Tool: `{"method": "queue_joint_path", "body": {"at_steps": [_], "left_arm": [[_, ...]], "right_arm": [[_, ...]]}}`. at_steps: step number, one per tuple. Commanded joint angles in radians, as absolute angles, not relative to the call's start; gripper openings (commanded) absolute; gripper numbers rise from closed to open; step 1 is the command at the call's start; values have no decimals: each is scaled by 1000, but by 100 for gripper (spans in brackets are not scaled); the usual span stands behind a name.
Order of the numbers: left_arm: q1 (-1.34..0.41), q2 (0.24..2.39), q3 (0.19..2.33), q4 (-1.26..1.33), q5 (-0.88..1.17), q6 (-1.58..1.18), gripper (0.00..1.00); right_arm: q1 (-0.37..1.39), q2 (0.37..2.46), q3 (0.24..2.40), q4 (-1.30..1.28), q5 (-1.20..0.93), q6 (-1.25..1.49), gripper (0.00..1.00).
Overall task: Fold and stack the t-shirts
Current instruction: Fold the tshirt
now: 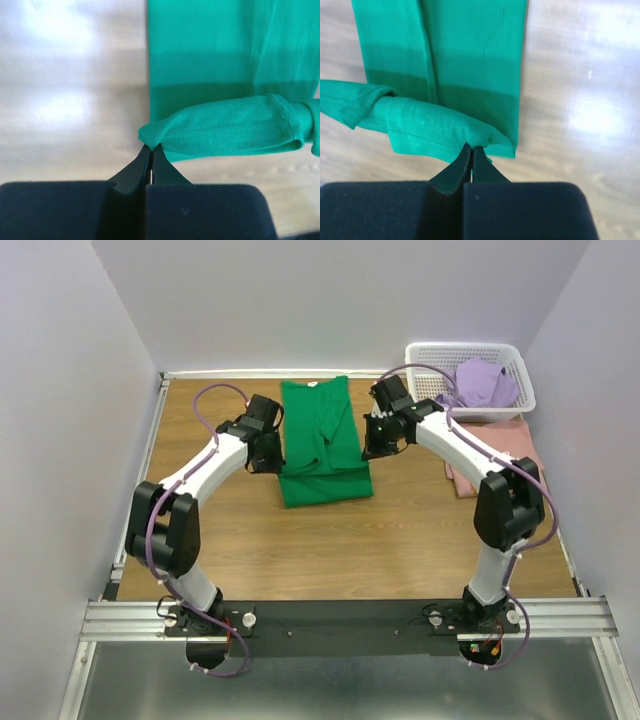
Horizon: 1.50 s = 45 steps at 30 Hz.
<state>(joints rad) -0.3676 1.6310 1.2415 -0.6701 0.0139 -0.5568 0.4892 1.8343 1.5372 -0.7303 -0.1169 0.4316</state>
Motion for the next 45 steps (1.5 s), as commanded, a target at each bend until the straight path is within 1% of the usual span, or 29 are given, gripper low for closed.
{"method": "queue_joint_path", "body": {"at_steps": [1,9,10,18,26,37,39,40,41,43,44,45], "left_arm": [[-331,1704,1317,-617,-63,-469,0],[-328,1807,1387,-517,-104,-387,0],[-328,1824,1391,-505,-103,-384,0],[-328,1851,1378,-439,-84,-361,0],[-325,1904,1350,-436,-133,-394,0],[-318,1942,1335,-407,-141,-440,0],[-318,1934,1328,-403,-143,-452,5],[-318,1930,1325,-405,-144,-456,8],[-318,1913,1319,-405,-150,-462,16],[-318,1887,1312,-407,-156,-482,28],[-318,1853,1304,-403,-160,-488,40],[-318,1835,1299,-402,-160,-494,43]], "right_arm": [[477,1925,1627,-753,-32,359,0],[472,2025,1681,-718,-6,310,1],[469,2037,1687,-716,26,310,1],[463,2019,1658,-709,67,313,1],[456,2062,1660,-677,71,311,1],[457,2125,1670,-630,95,304,1],[456,2126,1675,-626,101,299,1],[456,2126,1678,-626,101,296,4],[456,2125,1680,-627,103,293,6],[456,2106,1684,-624,100,281,13],[456,2097,1686,-624,91,276,17],[456,2089,1687,-624,86,272,22]]}}
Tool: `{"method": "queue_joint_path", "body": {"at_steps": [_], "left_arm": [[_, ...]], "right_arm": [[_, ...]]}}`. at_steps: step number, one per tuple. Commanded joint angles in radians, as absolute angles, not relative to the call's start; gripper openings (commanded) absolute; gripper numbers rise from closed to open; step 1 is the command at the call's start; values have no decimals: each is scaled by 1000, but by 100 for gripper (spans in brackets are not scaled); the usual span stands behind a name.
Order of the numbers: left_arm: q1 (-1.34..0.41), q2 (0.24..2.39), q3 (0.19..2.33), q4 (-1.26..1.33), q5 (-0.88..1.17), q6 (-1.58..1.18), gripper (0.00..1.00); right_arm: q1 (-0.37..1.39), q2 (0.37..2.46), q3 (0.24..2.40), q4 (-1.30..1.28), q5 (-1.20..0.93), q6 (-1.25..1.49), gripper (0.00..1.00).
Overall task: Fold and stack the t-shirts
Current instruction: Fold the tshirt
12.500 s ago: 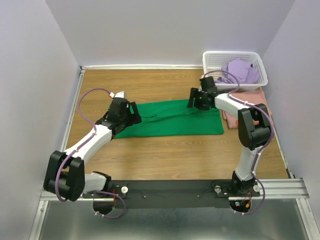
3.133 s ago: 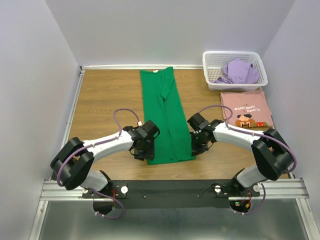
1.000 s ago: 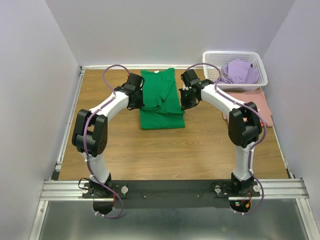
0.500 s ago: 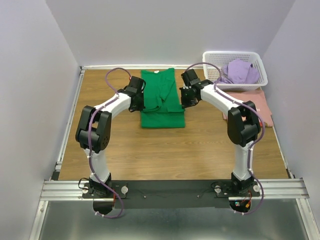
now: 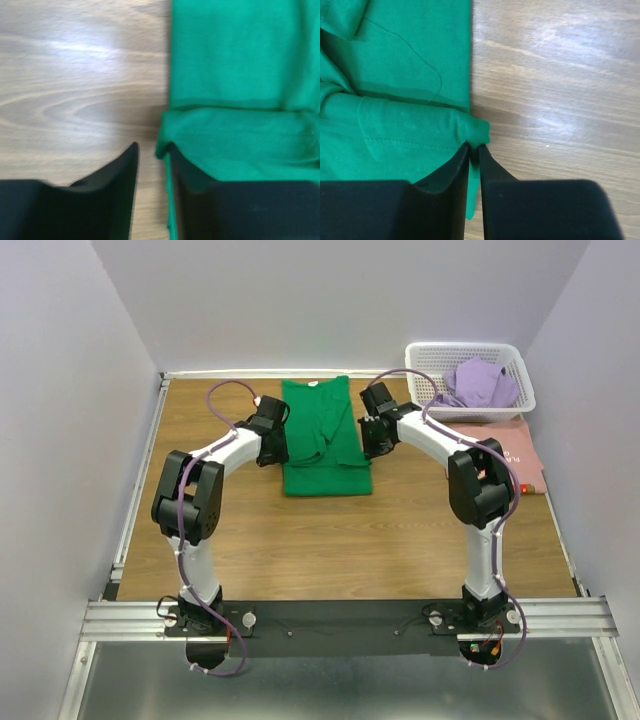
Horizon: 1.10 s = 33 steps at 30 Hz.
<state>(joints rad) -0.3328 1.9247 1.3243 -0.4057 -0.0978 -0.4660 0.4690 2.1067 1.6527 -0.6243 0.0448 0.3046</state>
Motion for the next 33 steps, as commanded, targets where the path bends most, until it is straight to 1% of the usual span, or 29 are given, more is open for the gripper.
{"method": "queue_joint_path", "body": {"at_steps": [1,3,4,5,6,7,9,11,12,14,15,16,19,20,22,26,33], "left_arm": [[-319,1797,1296,-402,-161,-509,54],[-324,1755,1284,-405,-163,-522,62],[-336,1734,1281,-410,-166,-529,66],[-347,1692,1272,-422,-176,-546,72],[-357,1674,1269,-429,-184,-554,75],[-374,1654,1264,-436,-192,-561,76],[-434,1602,1244,-448,-213,-600,76],[-494,1568,1214,-439,-218,-627,75],[-512,1563,1201,-431,-210,-649,73],[-543,1574,1175,-410,-192,-666,63],[-563,1583,1152,-388,-181,-684,58],[-571,1612,1144,-384,-172,-689,51],[-583,1650,1121,-367,-152,-715,40],[-583,1667,1112,-358,-150,-721,34],[-583,1687,1083,-328,-153,-738,30],[-578,1729,1054,-305,-157,-771,27],[-558,1749,970,-238,-94,-824,25]], "right_arm": [[462,2068,1689,-624,80,264,29],[472,2045,1687,-623,81,255,38],[479,2034,1686,-623,87,242,45],[498,2013,1684,-621,97,238,49],[506,2005,1683,-621,110,230,53],[517,1996,1678,-620,117,219,59],[549,1977,1666,-617,147,204,64],[584,1965,1646,-607,166,183,65],[595,1960,1638,-594,184,160,66],[630,1962,1621,-580,184,132,67],[643,1971,1608,-568,195,102,71],[667,1977,1602,-561,208,88,73],[683,2005,1576,-531,245,55,80],[683,2009,1571,-525,252,54,82],[683,2023,1566,-512,267,38,85],[684,2045,1565,-482,265,9,87],[683,2094,1583,-453,279,-52,88]]}}
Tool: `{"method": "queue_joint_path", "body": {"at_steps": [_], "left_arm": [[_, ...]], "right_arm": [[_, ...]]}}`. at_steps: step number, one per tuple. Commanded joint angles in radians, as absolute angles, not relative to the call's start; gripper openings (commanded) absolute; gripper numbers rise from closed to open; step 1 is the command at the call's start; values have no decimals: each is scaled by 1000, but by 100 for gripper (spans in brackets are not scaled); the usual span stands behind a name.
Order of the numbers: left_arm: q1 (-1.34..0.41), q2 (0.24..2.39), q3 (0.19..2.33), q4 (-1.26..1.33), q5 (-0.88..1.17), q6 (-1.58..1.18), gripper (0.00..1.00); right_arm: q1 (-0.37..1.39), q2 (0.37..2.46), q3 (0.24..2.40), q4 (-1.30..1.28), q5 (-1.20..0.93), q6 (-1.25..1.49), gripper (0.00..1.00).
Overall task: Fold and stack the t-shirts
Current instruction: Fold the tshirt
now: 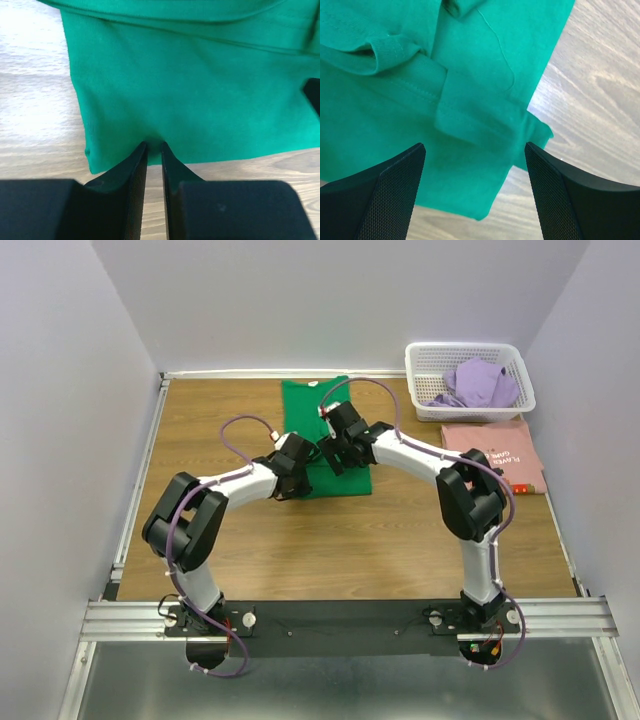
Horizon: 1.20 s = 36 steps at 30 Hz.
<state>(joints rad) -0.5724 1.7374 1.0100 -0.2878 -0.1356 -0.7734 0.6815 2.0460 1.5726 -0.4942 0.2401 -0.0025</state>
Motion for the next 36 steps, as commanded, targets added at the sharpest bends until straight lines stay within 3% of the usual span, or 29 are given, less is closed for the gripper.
{"method": "queue_joint_path", "body": {"at_steps": [1,17,28,36], "left_arm": [[-555,1749,962,-236,-87,-825,25],[-538,1692,868,-213,-15,-821,24],[-538,1635,810,-226,35,-795,24],[-537,1485,765,-274,26,-793,28]], "right_arm": [[683,2100,1588,-449,281,-63,88],[670,2238,1719,-374,431,-123,88],[597,2376,2002,-353,457,-161,88],[584,2248,1912,-353,332,-52,88]]}}
